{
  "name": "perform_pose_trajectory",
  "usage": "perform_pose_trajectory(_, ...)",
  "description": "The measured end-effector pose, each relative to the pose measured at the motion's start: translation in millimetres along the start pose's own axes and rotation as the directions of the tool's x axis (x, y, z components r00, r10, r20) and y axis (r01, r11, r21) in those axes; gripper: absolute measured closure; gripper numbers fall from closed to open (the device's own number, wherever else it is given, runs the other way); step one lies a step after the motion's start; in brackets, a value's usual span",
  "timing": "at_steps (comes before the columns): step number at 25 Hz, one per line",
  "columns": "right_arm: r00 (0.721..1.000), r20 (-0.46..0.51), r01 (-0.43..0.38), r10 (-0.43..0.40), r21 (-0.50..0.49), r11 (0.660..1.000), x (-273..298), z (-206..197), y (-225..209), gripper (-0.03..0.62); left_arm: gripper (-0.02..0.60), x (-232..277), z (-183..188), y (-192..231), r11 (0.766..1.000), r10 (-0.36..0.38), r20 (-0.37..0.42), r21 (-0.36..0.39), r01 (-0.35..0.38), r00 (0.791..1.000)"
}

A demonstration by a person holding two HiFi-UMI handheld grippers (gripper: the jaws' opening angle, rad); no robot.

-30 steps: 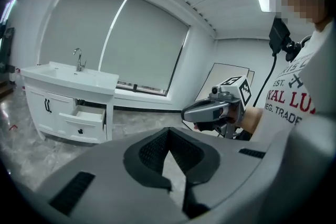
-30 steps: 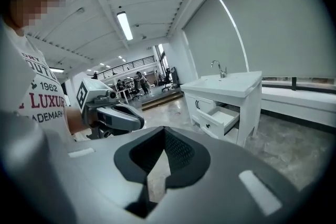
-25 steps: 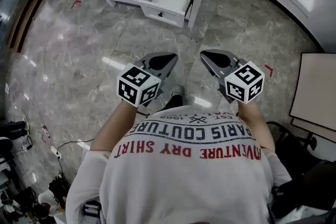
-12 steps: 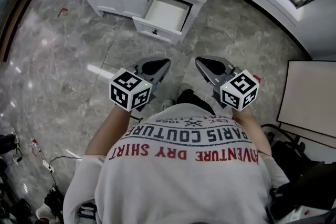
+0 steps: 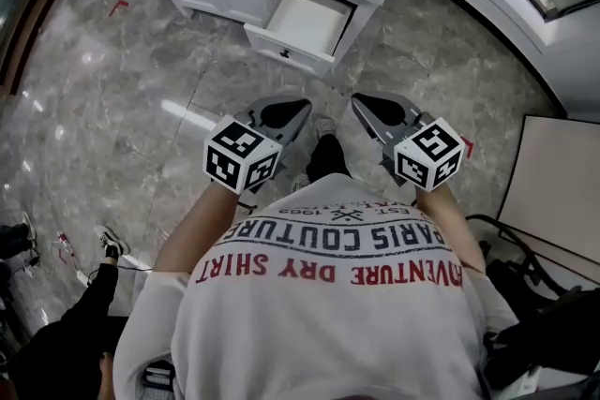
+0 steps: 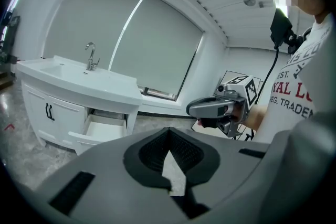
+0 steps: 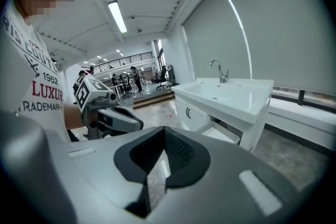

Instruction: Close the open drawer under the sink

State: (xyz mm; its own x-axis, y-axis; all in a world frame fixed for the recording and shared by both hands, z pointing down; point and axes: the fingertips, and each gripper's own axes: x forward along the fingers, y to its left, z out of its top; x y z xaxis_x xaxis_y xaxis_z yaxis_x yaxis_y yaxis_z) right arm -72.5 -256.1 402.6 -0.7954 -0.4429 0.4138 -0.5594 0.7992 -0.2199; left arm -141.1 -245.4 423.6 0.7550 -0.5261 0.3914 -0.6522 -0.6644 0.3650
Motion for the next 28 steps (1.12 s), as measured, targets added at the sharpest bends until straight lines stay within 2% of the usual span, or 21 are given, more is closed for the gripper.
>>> perform_pose_trajectory(10, 1.000, -0.012, -0.020, 0.020, 0.013, 1.000, 12.8, -7.6, -35.0, 0.592, 0.581, 19.5, 3.3, 21.9, 0.999, 0.049, -0.015, 0.006, -0.049, 0.999)
perform_pose_trajectory(20, 0.997, -0.047, -0.058, 0.061, 0.058, 0.997, 34.2, -16.9, -83.3, 0.592, 0.581, 54.1, 9.3, 53.6, 0.995, 0.089, -0.026, -0.052, -0.090, 0.996)
perform_pose_trajectory(28, 0.995, -0.034, -0.088, 0.092, 0.113, 0.990, 52.9, -27.3, -132.2, 0.592, 0.581, 87.0, 7.7, 102.1, 0.985, 0.139, -0.034, -0.097, -0.142, 0.990)
